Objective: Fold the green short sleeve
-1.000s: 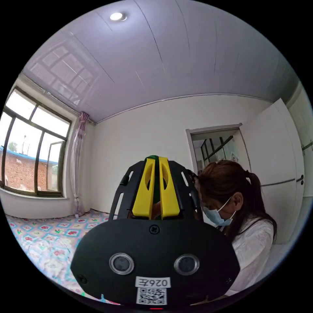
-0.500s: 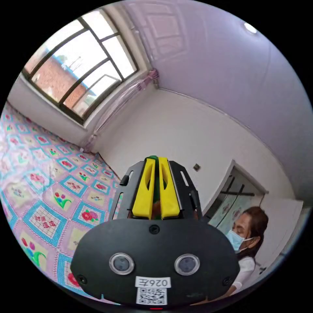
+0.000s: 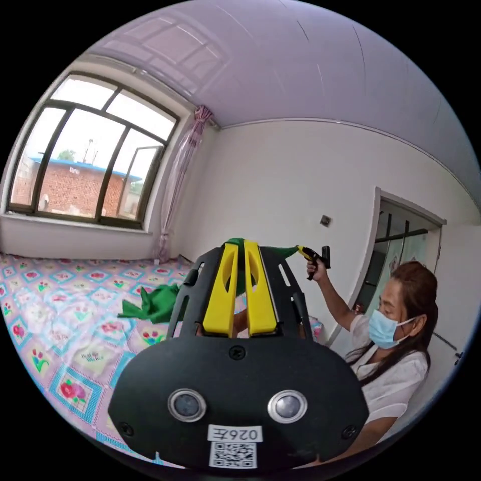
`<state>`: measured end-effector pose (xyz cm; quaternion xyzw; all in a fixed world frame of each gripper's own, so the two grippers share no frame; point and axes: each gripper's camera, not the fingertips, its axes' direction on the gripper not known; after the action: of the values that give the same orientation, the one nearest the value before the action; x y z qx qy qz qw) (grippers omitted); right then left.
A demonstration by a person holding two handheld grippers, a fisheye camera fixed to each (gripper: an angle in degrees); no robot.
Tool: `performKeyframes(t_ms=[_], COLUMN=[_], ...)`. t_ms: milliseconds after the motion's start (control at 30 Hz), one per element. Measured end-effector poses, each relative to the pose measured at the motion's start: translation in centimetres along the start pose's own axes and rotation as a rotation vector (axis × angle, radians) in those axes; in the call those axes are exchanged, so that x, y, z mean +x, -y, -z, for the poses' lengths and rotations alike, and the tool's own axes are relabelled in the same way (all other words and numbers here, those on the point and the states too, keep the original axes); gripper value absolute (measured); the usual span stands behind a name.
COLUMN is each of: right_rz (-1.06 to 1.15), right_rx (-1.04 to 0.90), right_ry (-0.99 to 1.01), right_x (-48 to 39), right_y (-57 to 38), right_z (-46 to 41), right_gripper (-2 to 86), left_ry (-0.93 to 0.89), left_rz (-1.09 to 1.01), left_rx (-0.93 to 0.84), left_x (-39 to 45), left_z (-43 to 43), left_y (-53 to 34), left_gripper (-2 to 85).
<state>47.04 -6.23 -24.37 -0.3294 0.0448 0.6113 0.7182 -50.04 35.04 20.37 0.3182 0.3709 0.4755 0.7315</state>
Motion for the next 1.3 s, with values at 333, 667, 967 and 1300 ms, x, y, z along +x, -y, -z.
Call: performKeyframes(t_ms=[333,667,967,1300], right_rz=[-0.487,-0.738,-0.772,-0.713], right_rx=[-0.333,-0.557,-0.572,-0.625], right_ry=[-0.017,-0.151,-0.161,-0.275], right_x=[15.7,19.3,20.6,20.5], right_y=[-35.2,-51.7,-53.8,-52.4], right_z=[-1.1,2.0,3.7,4.6], right_gripper=[-1.5,-1.5,-1.5,-1.1], left_ry=[-0.158,-0.089,-0.048,-0.003], left_rz=[0.672,1.107,1.172,1.151], left_rx=[-0.239,-0.360,-0.372,-0.344], left_x=[-10.5,-9.4,-9.9,-8.5], left_z=[-5.6,-5.6,-7.0,-6.1], left_y=[-32.4,-49.4,-52.0,-49.6], left_gripper=[-0.4,-0.5,-0.3,0.0])
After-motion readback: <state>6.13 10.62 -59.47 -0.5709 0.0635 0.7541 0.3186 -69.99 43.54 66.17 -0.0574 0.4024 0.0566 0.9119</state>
